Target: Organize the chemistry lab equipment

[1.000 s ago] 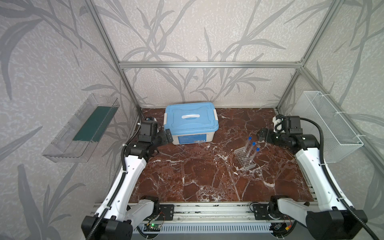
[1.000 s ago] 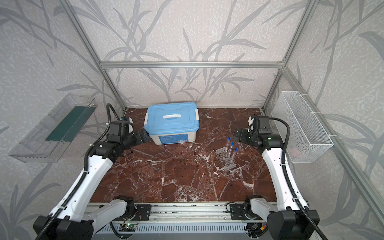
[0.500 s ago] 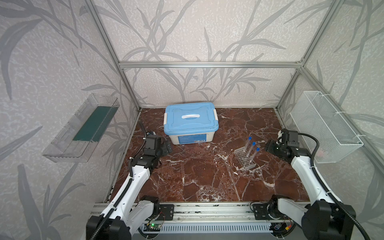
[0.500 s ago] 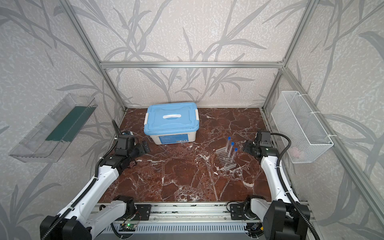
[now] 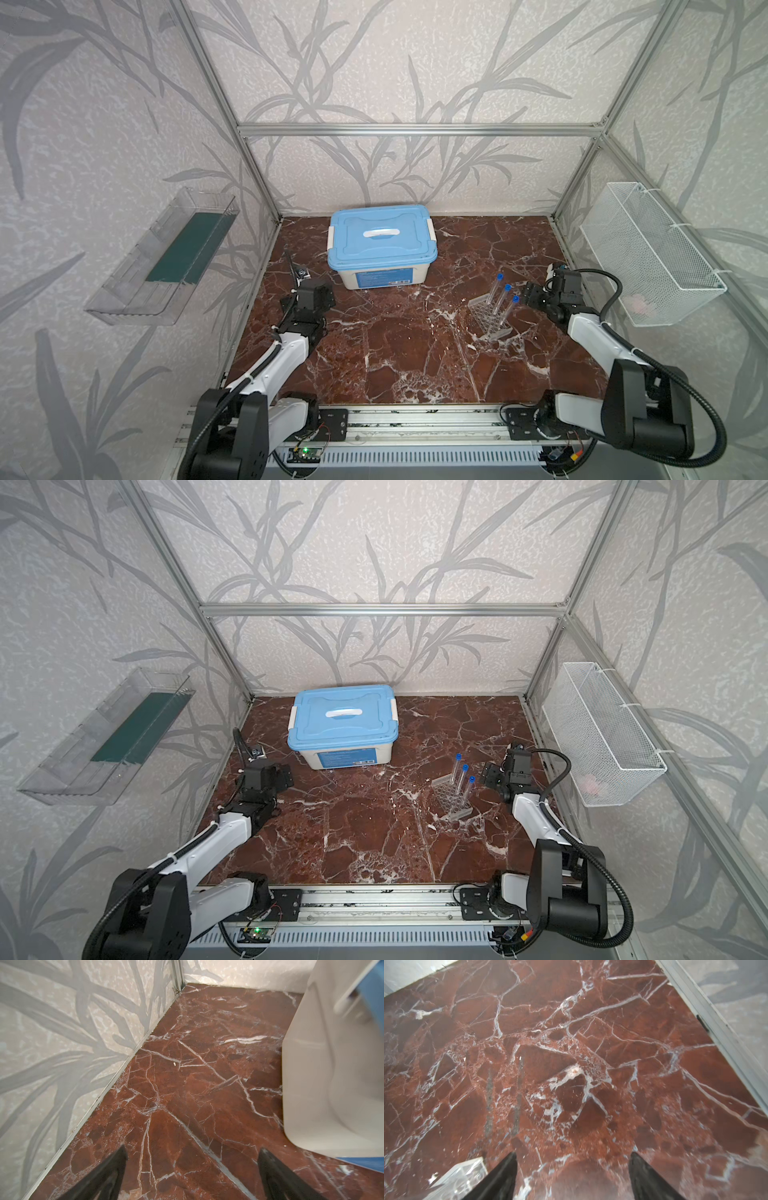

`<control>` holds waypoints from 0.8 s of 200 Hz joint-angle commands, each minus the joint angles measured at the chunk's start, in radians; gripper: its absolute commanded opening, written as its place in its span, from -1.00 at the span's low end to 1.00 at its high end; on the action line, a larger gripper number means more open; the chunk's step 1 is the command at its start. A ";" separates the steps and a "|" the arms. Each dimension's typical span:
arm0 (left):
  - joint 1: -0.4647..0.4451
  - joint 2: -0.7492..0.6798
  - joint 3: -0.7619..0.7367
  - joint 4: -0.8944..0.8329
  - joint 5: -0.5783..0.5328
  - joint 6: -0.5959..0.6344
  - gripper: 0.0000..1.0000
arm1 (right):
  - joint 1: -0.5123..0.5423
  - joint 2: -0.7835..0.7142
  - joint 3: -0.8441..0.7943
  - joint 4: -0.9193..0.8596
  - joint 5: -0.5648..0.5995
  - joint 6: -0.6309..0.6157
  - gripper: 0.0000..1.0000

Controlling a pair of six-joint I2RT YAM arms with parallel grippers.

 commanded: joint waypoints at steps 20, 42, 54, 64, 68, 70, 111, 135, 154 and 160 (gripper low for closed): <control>0.026 0.113 -0.040 0.375 0.065 0.086 0.99 | -0.001 0.073 -0.073 0.295 0.006 -0.012 0.68; 0.054 0.189 -0.030 0.441 0.115 0.087 0.99 | -0.001 0.114 -0.057 0.350 0.005 -0.008 0.68; 0.066 0.225 -0.044 0.521 0.146 0.096 0.99 | -0.001 0.134 -0.052 0.386 0.003 -0.014 0.68; 0.068 0.237 -0.035 0.519 0.157 0.111 0.99 | 0.000 0.143 -0.056 0.417 -0.004 -0.023 0.68; 0.071 0.242 -0.032 0.525 0.165 0.119 0.99 | 0.001 0.144 -0.060 0.435 -0.006 -0.026 0.68; 0.071 0.246 -0.032 0.532 0.166 0.121 0.99 | 0.001 0.145 -0.063 0.447 -0.005 -0.025 0.68; 0.111 0.358 -0.070 0.731 0.242 0.126 0.99 | 0.017 0.178 -0.087 0.567 0.003 -0.036 0.73; 0.112 0.416 -0.080 0.804 0.264 0.137 0.99 | 0.071 0.157 -0.113 0.607 0.063 -0.079 0.74; 0.115 0.409 -0.067 0.762 0.280 0.136 0.99 | 0.141 0.139 -0.168 0.701 0.145 -0.133 0.77; 0.115 0.412 -0.070 0.777 0.282 0.138 0.99 | 0.154 0.141 -0.177 0.722 0.164 -0.144 0.79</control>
